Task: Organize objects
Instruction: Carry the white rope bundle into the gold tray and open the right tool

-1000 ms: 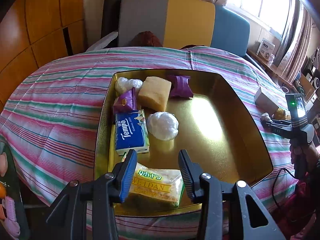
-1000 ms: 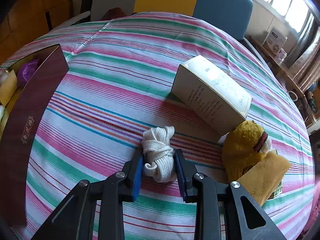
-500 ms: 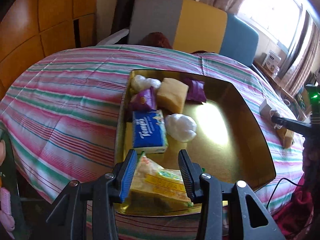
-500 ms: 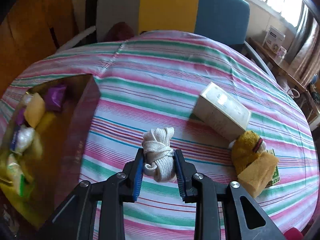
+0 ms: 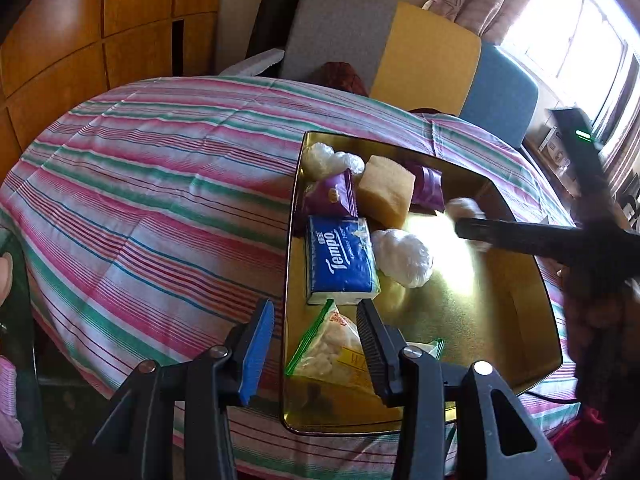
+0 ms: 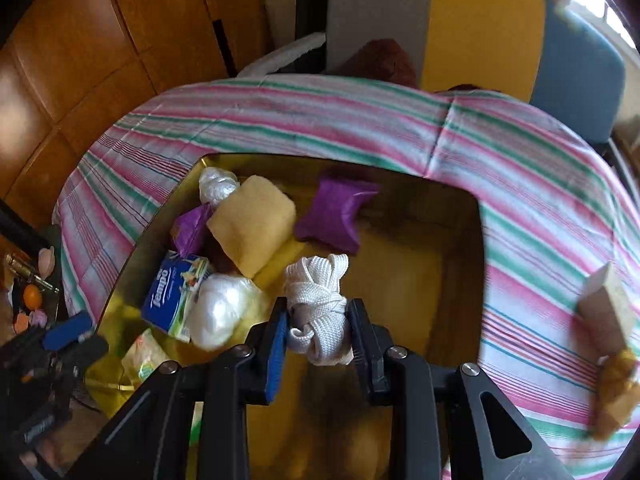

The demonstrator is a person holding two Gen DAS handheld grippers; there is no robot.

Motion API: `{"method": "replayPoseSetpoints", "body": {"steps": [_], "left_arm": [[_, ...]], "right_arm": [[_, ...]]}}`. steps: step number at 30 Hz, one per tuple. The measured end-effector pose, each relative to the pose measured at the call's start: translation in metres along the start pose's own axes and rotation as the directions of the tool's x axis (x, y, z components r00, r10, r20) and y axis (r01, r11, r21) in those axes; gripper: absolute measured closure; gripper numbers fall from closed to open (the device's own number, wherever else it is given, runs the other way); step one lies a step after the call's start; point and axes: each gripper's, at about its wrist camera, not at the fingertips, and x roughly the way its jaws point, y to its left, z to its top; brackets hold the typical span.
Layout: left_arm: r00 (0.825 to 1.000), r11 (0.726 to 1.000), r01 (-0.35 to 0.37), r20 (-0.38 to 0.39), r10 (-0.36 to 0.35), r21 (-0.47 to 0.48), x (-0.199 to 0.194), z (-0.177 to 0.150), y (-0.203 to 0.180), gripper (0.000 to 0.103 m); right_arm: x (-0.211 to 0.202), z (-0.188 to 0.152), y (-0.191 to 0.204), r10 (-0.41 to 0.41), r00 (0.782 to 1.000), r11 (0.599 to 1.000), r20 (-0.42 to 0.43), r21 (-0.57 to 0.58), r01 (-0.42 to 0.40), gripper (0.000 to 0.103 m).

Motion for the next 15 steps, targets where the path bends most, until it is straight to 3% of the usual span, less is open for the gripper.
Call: {"method": "replayPoseSetpoints", "body": {"steps": [6, 8, 10, 15], "left_arm": [[1.000, 1.000, 0.005, -0.015, -0.005, -0.004, 0.005, -0.001, 0.002, 0.060], [1.000, 1.000, 0.003, -0.019, -0.003, -0.007, 0.007, -0.002, 0.003, 0.060], [1.000, 1.000, 0.001, -0.022, -0.002, -0.010, 0.008, -0.002, 0.003, 0.060], [1.000, 1.000, -0.004, -0.016, 0.004, -0.008, 0.007, -0.003, 0.002, 0.060]], "right_arm": [[0.032, 0.017, 0.002, 0.005, 1.000, 0.998, 0.005, 0.055, -0.005, 0.067], [0.030, 0.017, -0.001, 0.017, 1.000, 0.997, 0.022, 0.071, -0.019, 0.051], [0.025, 0.016, -0.005, 0.038, 0.998, 0.996, 0.047, 0.078, -0.041, 0.043], [-0.001, 0.005, -0.017, 0.042, 0.995, 0.994, 0.094, 0.097, -0.051, 0.037]]}}
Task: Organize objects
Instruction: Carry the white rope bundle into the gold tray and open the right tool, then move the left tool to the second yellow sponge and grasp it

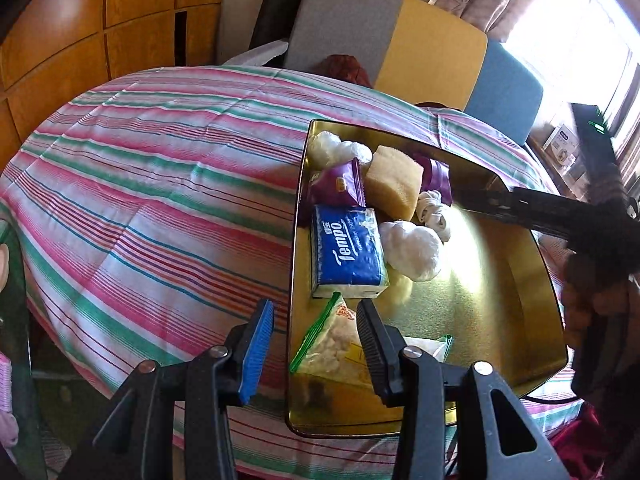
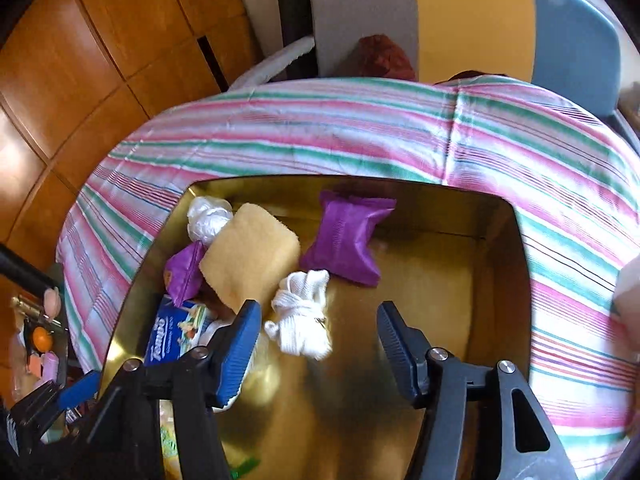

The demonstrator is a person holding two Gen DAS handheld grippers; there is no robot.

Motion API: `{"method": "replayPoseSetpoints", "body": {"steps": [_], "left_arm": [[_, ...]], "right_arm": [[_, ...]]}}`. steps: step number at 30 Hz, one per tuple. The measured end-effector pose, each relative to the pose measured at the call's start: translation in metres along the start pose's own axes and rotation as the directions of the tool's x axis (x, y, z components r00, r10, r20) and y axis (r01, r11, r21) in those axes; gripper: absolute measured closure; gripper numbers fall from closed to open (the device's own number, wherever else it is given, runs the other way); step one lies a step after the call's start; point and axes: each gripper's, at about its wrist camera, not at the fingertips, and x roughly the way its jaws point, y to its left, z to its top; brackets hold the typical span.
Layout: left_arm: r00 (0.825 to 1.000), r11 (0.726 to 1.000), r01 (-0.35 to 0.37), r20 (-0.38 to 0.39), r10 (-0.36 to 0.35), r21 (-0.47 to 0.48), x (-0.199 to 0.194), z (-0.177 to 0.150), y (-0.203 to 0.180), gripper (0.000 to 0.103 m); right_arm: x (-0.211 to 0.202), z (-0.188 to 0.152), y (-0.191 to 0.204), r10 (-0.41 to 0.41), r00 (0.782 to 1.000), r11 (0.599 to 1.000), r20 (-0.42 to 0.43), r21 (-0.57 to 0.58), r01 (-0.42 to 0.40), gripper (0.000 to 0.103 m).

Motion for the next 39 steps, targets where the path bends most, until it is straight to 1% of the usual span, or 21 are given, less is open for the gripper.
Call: {"method": "replayPoseSetpoints", "body": {"steps": [2, 5, 8, 13, 18, 24, 28, 31, 34, 35, 36, 37, 38, 39], "left_arm": [[1.000, 1.000, 0.000, 0.005, 0.000, 0.007, -0.002, 0.000, -0.002, 0.060], [1.000, 1.000, 0.001, 0.012, -0.001, 0.021, -0.006, 0.000, -0.007, 0.060], [1.000, 0.999, 0.001, 0.024, -0.002, 0.040, -0.010, 0.001, -0.013, 0.059], [0.999, 0.997, 0.004, 0.036, -0.007, 0.074, -0.017, 0.000, -0.025, 0.059], [0.999, 0.993, 0.004, 0.045, -0.009, 0.114, -0.022, -0.001, -0.039, 0.059], [0.999, 0.987, 0.020, 0.041, -0.027, 0.159, -0.024, -0.001, -0.057, 0.059], [0.999, 0.982, 0.033, 0.026, -0.039, 0.188, -0.021, -0.001, -0.072, 0.059], [0.997, 0.974, 0.070, 0.003, -0.073, 0.215, -0.018, 0.000, -0.087, 0.059], [0.996, 0.964, 0.089, -0.008, -0.090, 0.252, -0.016, 0.000, -0.103, 0.059], [0.994, 0.957, 0.109, -0.018, -0.108, 0.268, -0.014, 0.001, -0.112, 0.059], [0.993, 0.953, 0.117, -0.023, -0.116, 0.278, -0.014, 0.001, -0.117, 0.059], [0.992, 0.947, 0.125, -0.029, -0.122, 0.295, -0.013, 0.001, -0.124, 0.059], [0.991, 0.940, 0.133, -0.035, -0.129, 0.314, -0.011, 0.000, -0.133, 0.059], [0.989, 0.930, 0.150, -0.045, -0.143, 0.335, -0.009, 0.000, -0.144, 0.059]], "right_arm": [[-0.014, -0.006, -0.006, 0.006, 1.000, 1.000, 0.020, 0.009, -0.006, 0.029], [-0.038, -0.015, -0.018, 0.009, 0.998, 1.000, 0.061, 0.018, -0.010, 0.025], [-0.062, -0.024, -0.032, -0.012, 0.995, 1.000, 0.102, 0.027, 0.010, 0.022], [-0.090, -0.039, -0.061, -0.077, 0.987, 0.996, 0.139, 0.060, 0.070, 0.019], [-0.109, -0.053, -0.102, -0.155, 0.978, 0.984, 0.143, 0.109, 0.140, 0.018], [-0.137, -0.067, -0.156, -0.251, 0.956, 0.956, 0.153, 0.194, 0.220, 0.015], [-0.159, -0.075, -0.197, -0.324, 0.931, 0.925, 0.168, 0.265, 0.274, 0.012], [-0.174, -0.082, -0.235, -0.393, 0.903, 0.884, 0.173, 0.342, 0.319, 0.010], [-0.186, -0.096, -0.279, -0.475, 0.864, 0.816, 0.166, 0.451, 0.362, 0.010], [-0.189, -0.103, -0.294, -0.506, 0.848, 0.784, 0.158, 0.495, 0.375, 0.010], [-0.192, -0.113, -0.309, -0.537, 0.830, 0.742, 0.148, 0.551, 0.381, 0.010], [-0.194, -0.123, -0.322, -0.560, 0.818, 0.697, 0.134, 0.610, 0.377, 0.010], [-0.195, -0.133, -0.336, -0.569, 0.815, 0.647, 0.107, 0.670, 0.364, 0.010], [-0.198, -0.141, -0.350, -0.566, 0.821, 0.591, 0.077, 0.732, 0.339, 0.011]]}}
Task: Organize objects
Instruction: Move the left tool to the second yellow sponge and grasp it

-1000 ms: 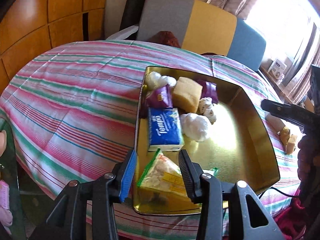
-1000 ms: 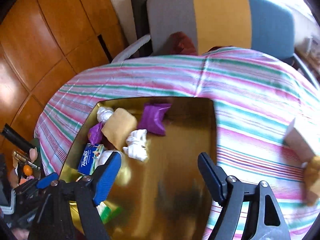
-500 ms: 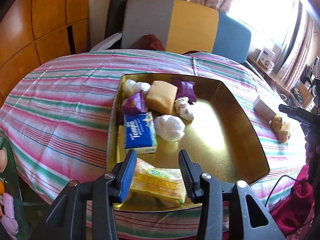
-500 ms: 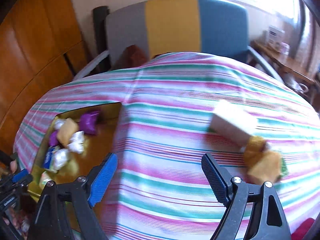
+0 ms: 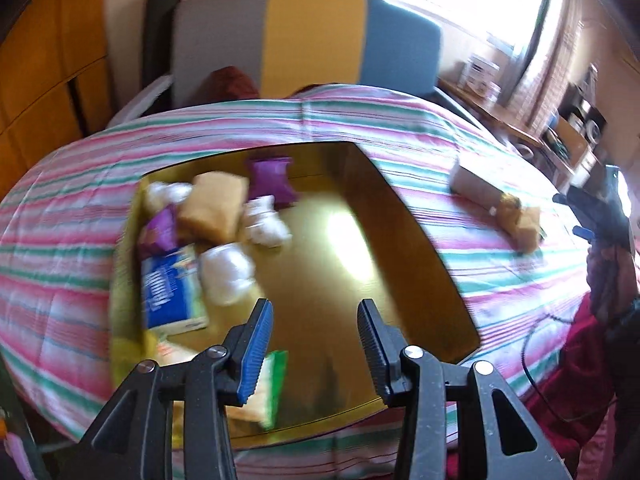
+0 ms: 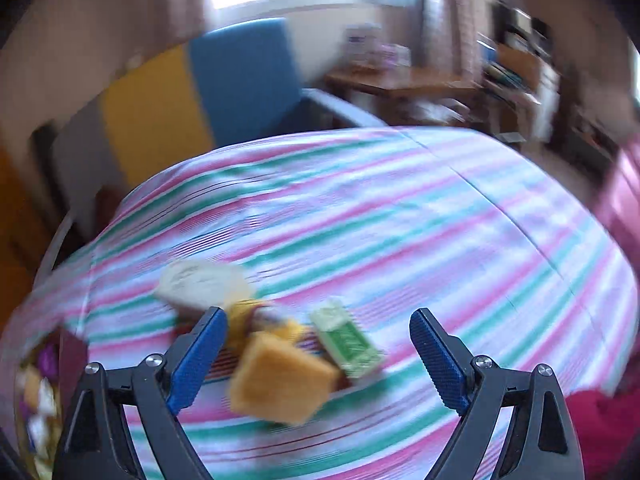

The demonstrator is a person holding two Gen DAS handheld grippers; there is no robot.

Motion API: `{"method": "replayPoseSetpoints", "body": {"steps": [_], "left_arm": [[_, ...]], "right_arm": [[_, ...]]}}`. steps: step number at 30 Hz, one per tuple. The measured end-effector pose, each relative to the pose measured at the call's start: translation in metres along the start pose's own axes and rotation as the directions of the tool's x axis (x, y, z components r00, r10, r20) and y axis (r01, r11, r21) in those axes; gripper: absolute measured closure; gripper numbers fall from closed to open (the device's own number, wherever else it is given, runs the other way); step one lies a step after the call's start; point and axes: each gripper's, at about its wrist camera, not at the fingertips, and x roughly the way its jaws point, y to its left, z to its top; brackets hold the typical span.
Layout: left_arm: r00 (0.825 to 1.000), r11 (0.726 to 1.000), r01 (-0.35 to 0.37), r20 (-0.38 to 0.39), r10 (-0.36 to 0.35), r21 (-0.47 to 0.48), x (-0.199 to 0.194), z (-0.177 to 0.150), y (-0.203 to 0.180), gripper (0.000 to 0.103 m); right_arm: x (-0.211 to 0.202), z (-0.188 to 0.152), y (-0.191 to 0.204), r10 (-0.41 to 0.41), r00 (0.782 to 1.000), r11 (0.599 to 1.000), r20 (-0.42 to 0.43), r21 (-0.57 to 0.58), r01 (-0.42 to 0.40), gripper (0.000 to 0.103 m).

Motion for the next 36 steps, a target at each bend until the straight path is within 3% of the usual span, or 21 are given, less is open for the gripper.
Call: {"method": "replayPoseSetpoints", "body": {"steps": [2, 6, 12, 16, 20, 26, 31, 36], "left_arm": [[1.000, 0.999, 0.027, -0.012, -0.027, 0.031, 0.007, 0.005, -0.016, 0.059], [0.996, 0.992, 0.083, -0.040, -0.080, 0.097, 0.019, 0.015, -0.052, 0.059], [0.984, 0.970, 0.173, -0.072, -0.163, 0.172, 0.035, 0.032, -0.102, 0.059], [0.963, 0.943, 0.265, -0.109, -0.247, 0.200, 0.053, 0.046, -0.137, 0.059], [0.929, 0.910, 0.362, -0.163, -0.333, 0.205, 0.077, 0.060, -0.172, 0.059], [0.892, 0.878, 0.435, -0.234, -0.388, 0.201, 0.113, 0.074, -0.219, 0.058], [0.869, 0.857, 0.473, -0.270, -0.415, 0.204, 0.134, 0.083, -0.248, 0.050], [0.866, 0.855, 0.478, -0.272, -0.420, 0.202, 0.154, 0.093, -0.268, 0.046]], "right_arm": [[-0.001, 0.005, -0.022, 0.004, 1.000, 0.993, 0.013, 0.115, -0.005, 0.011], [0.004, 0.007, -0.042, 0.014, 1.000, 0.977, -0.024, 0.213, -0.009, 0.011], [0.008, 0.005, -0.041, 0.044, 0.998, 0.971, -0.046, 0.238, -0.031, 0.011], [0.008, 0.001, -0.043, 0.065, 0.996, 0.966, -0.056, 0.253, -0.049, 0.011], [0.013, 0.000, -0.044, 0.093, 0.993, 0.959, -0.070, 0.275, -0.070, 0.011], [0.016, 0.000, -0.046, 0.125, 0.989, 0.950, -0.074, 0.296, -0.098, 0.011], [0.021, 0.000, -0.049, 0.148, 0.985, 0.941, -0.089, 0.318, -0.112, 0.010], [0.023, -0.001, -0.049, 0.166, 0.981, 0.939, -0.099, 0.319, -0.127, 0.010]]}}
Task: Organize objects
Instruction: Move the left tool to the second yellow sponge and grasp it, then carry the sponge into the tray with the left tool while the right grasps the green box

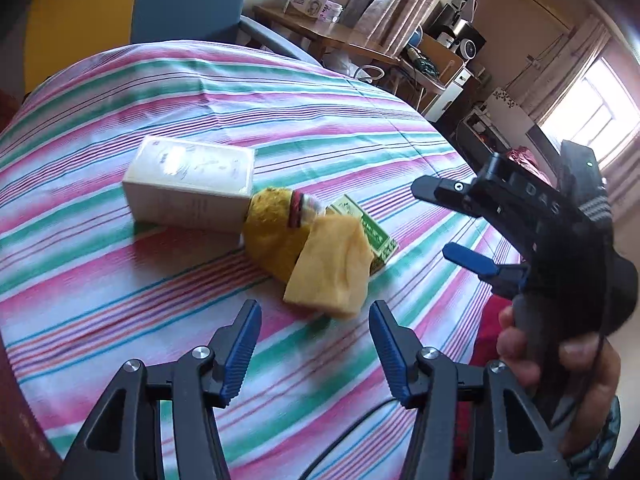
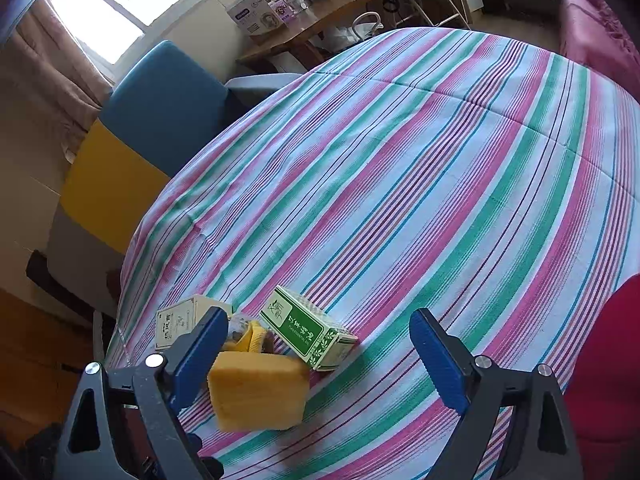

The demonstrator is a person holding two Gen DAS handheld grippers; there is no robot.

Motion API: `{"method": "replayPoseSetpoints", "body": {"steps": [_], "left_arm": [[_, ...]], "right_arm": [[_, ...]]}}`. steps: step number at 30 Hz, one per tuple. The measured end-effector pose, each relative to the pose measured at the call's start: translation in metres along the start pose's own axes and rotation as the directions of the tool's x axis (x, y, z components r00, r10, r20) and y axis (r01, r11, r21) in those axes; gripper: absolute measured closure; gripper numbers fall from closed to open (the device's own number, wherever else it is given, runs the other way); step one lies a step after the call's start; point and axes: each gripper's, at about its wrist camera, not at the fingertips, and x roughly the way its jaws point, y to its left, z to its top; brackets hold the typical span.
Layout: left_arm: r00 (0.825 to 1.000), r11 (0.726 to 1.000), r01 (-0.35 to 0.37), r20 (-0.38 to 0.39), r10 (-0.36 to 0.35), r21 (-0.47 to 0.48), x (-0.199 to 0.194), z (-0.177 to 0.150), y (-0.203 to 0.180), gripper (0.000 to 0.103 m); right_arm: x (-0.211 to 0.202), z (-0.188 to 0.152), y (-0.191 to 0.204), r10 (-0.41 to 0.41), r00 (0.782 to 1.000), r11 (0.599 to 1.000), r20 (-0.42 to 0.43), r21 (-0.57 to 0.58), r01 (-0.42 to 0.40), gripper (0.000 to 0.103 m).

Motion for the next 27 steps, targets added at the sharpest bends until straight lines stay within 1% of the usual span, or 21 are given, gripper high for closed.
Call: {"method": "replayPoseSetpoints", "body": {"steps": [2, 4, 5, 6, 7, 8, 9, 12, 15, 18, 20, 23, 27], "left_arm": [[1.000, 1.000, 0.009, -0.009, -0.009, -0.002, 0.012, 0.007, 0.000, 0.046], [0.999, 1.000, 0.018, -0.034, -0.018, -0.024, 0.024, 0.012, 0.001, 0.046], [0.998, 0.999, 0.023, -0.050, -0.025, -0.038, 0.030, 0.013, 0.001, 0.049], [0.998, 0.999, 0.029, -0.058, -0.031, -0.038, 0.034, 0.013, -0.001, 0.053], [0.998, 1.000, 0.022, -0.054, -0.023, -0.020, 0.036, 0.012, -0.004, 0.060], [0.999, 1.000, 0.011, -0.043, -0.012, -0.002, 0.036, 0.010, -0.007, 0.064], [0.999, 1.000, 0.015, -0.034, -0.015, 0.009, 0.033, 0.006, -0.009, 0.066], [1.000, 1.000, 0.021, -0.013, -0.021, 0.023, 0.017, -0.006, -0.007, 0.067], [1.000, 1.000, 0.024, 0.007, -0.024, -0.008, -0.005, -0.022, 0.006, 0.067], [1.000, 1.000, -0.009, 0.025, 0.010, -0.022, -0.024, -0.043, 0.019, 0.067], [0.999, 0.999, -0.029, 0.023, 0.030, -0.036, -0.035, -0.058, 0.028, 0.067], [0.999, 0.998, -0.040, 0.026, 0.041, -0.053, -0.050, -0.081, 0.038, 0.067], [0.999, 0.998, -0.017, 0.044, 0.020, -0.061, -0.073, -0.103, 0.042, 0.067]], "right_arm": [[0.001, 0.000, 0.001, 0.002, 1.000, 1.000, -0.003, -0.007, -0.002, 0.010], [0.000, -0.001, 0.001, 0.002, 1.000, 1.000, -0.002, -0.013, -0.002, 0.010], [0.000, -0.001, 0.002, 0.000, 1.000, 1.000, -0.001, -0.014, 0.000, 0.010], [0.000, 0.000, 0.001, 0.001, 1.000, 1.000, -0.001, -0.015, -0.001, 0.010], [0.000, 0.000, 0.001, -0.003, 1.000, 1.000, 0.001, -0.018, 0.003, 0.010], [0.000, 0.000, 0.001, -0.008, 1.000, 1.000, 0.002, -0.022, 0.008, 0.010], [0.000, 0.000, 0.002, -0.011, 1.000, 1.000, 0.002, -0.027, 0.011, 0.010], [0.001, -0.001, 0.002, -0.012, 1.000, 0.999, -0.003, -0.037, 0.012, 0.010], [0.002, -0.001, 0.004, -0.023, 1.000, 0.998, -0.005, -0.053, 0.022, 0.012], [0.003, -0.001, 0.005, -0.036, 0.999, 0.997, -0.009, -0.070, 0.036, 0.012], [0.005, -0.003, 0.006, -0.051, 0.999, 0.995, -0.016, -0.088, 0.050, 0.012], [0.008, -0.004, 0.011, -0.090, 0.996, 0.988, -0.013, -0.130, 0.088, 0.014], [0.017, -0.007, 0.020, -0.158, 0.987, 0.965, -0.007, -0.213, 0.153, 0.018]]}}
